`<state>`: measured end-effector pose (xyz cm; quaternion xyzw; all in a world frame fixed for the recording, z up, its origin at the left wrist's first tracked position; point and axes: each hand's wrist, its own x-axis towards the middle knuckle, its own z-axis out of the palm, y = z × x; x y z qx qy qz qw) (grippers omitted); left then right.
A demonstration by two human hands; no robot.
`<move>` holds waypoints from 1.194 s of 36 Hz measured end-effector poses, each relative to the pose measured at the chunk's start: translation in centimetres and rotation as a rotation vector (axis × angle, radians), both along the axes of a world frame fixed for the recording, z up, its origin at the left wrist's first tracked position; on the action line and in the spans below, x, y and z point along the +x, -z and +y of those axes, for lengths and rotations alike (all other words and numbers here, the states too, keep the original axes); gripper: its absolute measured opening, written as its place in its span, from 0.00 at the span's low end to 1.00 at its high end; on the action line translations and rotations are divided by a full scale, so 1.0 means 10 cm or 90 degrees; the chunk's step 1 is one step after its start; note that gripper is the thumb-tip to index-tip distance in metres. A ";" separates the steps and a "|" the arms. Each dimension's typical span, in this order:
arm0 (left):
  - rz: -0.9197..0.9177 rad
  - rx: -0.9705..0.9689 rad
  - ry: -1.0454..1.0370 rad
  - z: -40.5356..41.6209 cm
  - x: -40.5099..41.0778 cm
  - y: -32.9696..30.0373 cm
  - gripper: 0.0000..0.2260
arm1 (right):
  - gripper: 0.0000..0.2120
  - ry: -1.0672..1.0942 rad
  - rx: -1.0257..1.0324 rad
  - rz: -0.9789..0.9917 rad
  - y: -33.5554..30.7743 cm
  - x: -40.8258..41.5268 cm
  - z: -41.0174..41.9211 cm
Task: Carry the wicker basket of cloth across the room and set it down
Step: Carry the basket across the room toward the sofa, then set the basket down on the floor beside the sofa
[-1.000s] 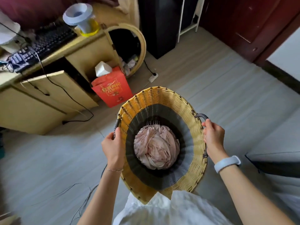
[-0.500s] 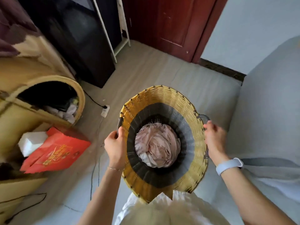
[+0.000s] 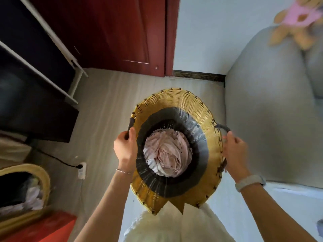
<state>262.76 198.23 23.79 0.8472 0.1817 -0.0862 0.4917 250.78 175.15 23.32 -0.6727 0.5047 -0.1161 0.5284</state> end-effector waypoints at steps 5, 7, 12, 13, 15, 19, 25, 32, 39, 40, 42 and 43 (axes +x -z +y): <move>0.014 0.032 0.033 -0.91 0.70 0.02 0.19 | 0.21 0.018 0.011 0.021 0.03 0.54 -0.79; 0.026 0.018 0.038 -1.23 0.95 0.04 0.19 | 0.21 0.031 0.013 0.030 0.04 0.74 -1.07; 0.066 -0.012 0.056 -1.85 1.47 0.12 0.13 | 0.16 0.082 0.024 0.027 0.04 1.19 -1.65; 0.074 -0.018 0.058 -1.96 1.57 0.15 0.13 | 0.17 0.086 0.021 0.029 0.04 1.28 -1.76; 0.095 -0.030 0.060 -2.15 1.77 0.21 0.13 | 0.17 0.095 0.014 0.032 0.03 1.48 -1.94; 0.126 -0.039 0.059 -2.45 2.24 0.31 0.14 | 0.16 0.096 0.010 0.023 0.08 1.95 -2.26; 0.148 -0.021 0.062 -2.85 3.07 0.58 0.14 | 0.16 0.103 0.017 0.041 0.26 2.68 -2.66; 0.166 0.003 0.076 -3.28 3.78 0.94 0.13 | 0.15 0.094 0.060 0.081 0.60 3.33 -3.11; 0.202 0.042 0.108 -3.71 4.17 1.50 0.17 | 0.14 0.040 0.060 0.156 1.22 3.77 -3.58; 0.205 0.051 0.106 -3.77 4.21 1.63 0.17 | 0.13 0.028 0.061 0.170 1.37 3.83 -3.68; 0.206 0.060 0.107 -3.85 4.24 1.78 0.16 | 0.13 0.005 0.065 0.190 1.55 3.89 -3.81; 0.207 0.067 0.108 -3.90 4.24 1.87 0.16 | 0.12 -0.001 0.068 0.196 1.65 3.91 -3.88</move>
